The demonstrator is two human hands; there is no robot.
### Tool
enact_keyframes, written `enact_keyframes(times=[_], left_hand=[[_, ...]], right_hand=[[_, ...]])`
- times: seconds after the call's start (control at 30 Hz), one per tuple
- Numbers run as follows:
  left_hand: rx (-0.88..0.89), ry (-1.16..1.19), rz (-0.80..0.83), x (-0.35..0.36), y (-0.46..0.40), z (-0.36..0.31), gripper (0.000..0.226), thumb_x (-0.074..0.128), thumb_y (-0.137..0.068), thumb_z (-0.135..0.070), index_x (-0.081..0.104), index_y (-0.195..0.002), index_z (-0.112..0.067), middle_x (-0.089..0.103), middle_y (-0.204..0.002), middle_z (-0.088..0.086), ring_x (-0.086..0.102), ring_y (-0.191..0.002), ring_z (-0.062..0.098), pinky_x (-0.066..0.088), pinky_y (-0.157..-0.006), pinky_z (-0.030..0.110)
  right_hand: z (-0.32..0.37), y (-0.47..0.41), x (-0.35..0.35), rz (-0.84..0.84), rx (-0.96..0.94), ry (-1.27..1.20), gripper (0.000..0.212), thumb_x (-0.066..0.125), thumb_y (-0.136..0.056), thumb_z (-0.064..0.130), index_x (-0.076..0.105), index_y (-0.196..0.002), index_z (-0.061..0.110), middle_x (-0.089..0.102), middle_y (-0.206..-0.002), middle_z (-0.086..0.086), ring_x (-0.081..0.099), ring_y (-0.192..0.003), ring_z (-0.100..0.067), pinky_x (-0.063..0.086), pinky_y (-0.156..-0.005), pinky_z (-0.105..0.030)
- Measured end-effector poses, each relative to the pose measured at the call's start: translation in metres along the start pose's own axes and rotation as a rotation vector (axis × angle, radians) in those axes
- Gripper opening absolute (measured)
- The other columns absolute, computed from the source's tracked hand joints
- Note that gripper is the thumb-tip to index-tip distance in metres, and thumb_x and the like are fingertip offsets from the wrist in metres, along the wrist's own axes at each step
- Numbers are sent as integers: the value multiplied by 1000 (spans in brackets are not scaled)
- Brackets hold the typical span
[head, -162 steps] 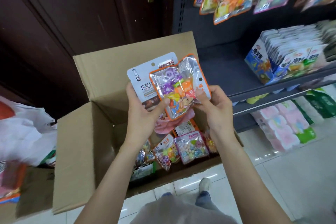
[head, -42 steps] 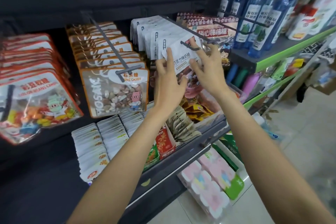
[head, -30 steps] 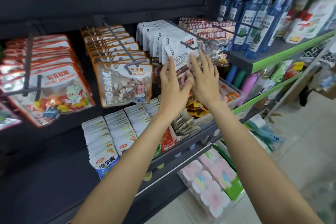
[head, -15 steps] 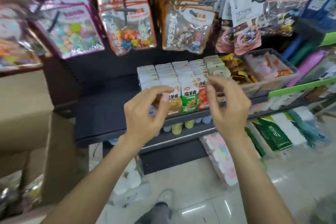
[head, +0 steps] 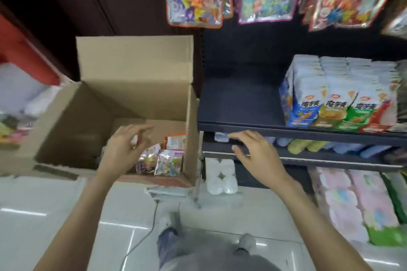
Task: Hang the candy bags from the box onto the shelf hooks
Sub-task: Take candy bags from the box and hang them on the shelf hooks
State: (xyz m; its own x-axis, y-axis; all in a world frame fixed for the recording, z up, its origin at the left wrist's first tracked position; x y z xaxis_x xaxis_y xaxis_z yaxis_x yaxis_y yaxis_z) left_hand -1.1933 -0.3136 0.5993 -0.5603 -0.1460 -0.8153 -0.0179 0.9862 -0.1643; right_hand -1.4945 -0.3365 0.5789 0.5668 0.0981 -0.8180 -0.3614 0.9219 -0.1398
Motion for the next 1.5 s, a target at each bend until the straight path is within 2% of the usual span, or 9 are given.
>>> enact_keyframes(times=[0.13,0.3,0.43,0.67,0.83,0.93,1.13,1.3,1.5], left_hand=[[-44,-62,80,-26,-16,92,35,72,-82,-6,68,-116,-15,68,-103,-3,61,-93,19,42,-81,28],[43,-175,370,-17,-57,183,47,70,-86,-20,56,-131,-20,61,-125,3,54,-115,23,45,-95,35],[91,-226,622,15,-72,224,65,69,-86,-31,40,-143,-20,46,-140,7,42,-130,27,36,-108,39],[217,-401,785,91,-64,249,74,60,-86,-55,33,-145,-20,41,-144,6,38,-131,26,34,-105,39],[279,-405,832,136,-63,246,81,66,-80,-55,33,-143,-18,40,-144,8,36,-131,26,29,-108,40],[267,-374,874,151,-62,251,89,69,-76,-57,28,-146,-18,36,-147,8,34,-132,27,28,-108,40],[240,-309,938,168,-52,257,96,74,-72,-57,29,-146,-16,37,-145,10,35,-132,27,25,-111,38],[301,-444,996,178,-59,253,102,74,-68,-63,29,-146,-15,32,-148,13,33,-133,31,27,-111,41],[331,-426,947,170,-56,241,79,74,-78,-45,37,-138,-12,46,-137,12,44,-124,29,36,-101,38]], right_hand=[[76,-54,54,49,-81,-136,24,58,-94,18,64,-117,21,65,-111,4,60,-104,-18,51,-84,-41],[132,-130,137,202,-39,-20,29,57,-95,18,60,-124,21,60,-123,0,58,-102,-15,49,-85,-35],[126,-166,210,454,62,195,36,54,-96,16,56,-131,22,53,-137,-6,52,-122,-26,44,-96,-37],[79,-175,292,642,207,579,40,58,-92,22,56,-132,19,59,-129,-9,54,-118,-28,45,-98,-40],[34,-161,319,881,293,560,118,79,-69,53,4,-154,21,7,-160,-9,9,-146,-33,13,-117,-51],[28,-160,322,926,347,515,134,83,-62,54,-8,-154,20,4,-160,-12,5,-147,-35,6,-115,-59],[27,-154,315,1002,341,626,113,78,-67,58,17,-150,12,19,-157,-13,21,-142,-35,14,-114,-60],[28,-143,306,999,451,646,104,78,-70,53,20,-147,14,29,-151,-15,32,-135,-38,33,-108,-51],[50,-140,299,964,609,673,81,75,-82,30,22,-142,19,30,-145,-17,35,-129,-40,41,-95,-50]])
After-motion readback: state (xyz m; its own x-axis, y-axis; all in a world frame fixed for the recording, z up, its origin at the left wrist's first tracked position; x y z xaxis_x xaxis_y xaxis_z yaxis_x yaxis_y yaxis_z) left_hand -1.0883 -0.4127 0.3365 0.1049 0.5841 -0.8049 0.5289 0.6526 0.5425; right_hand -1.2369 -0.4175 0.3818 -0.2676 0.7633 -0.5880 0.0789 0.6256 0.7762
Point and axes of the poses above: each hand's wrist, its own y-axis away from the middle knuckle, its own x-axis out of the palm, z = x × y, the point moved 6 cm from there along -y, towards the middle knuckle
